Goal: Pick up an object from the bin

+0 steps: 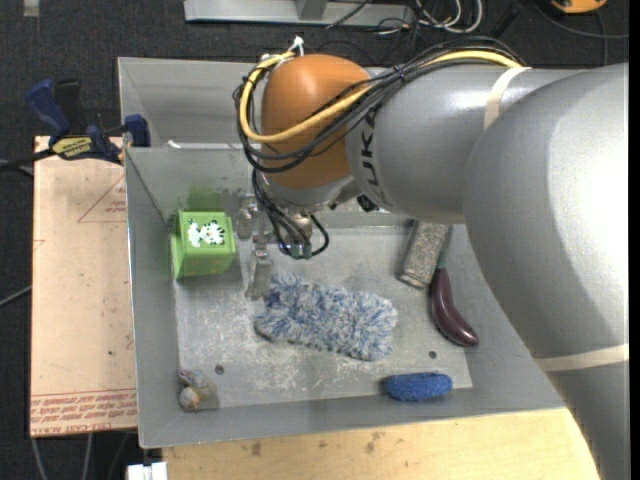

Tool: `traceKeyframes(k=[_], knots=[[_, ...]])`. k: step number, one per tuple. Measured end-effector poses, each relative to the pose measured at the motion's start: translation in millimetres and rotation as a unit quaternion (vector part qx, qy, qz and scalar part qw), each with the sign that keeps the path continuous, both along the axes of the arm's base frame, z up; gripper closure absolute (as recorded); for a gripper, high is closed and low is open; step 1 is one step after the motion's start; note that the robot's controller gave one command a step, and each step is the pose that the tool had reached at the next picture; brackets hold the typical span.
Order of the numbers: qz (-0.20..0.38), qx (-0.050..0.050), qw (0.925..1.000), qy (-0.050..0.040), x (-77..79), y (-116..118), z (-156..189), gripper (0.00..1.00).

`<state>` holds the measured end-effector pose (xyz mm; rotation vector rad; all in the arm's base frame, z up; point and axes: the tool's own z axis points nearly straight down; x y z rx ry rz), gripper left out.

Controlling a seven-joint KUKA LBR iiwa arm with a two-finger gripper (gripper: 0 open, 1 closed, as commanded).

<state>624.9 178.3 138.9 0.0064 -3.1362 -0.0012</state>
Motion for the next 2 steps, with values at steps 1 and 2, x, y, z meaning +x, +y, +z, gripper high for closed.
traceKeyframes(k=[1,2], knots=[[-0.002,0.000,1.0000,-0.0032,1.5,-0.8,5.3,0.00],[0.044,0.001,0.9990,-0.0041,-17.3,-63.4,-37.0,0.00]])
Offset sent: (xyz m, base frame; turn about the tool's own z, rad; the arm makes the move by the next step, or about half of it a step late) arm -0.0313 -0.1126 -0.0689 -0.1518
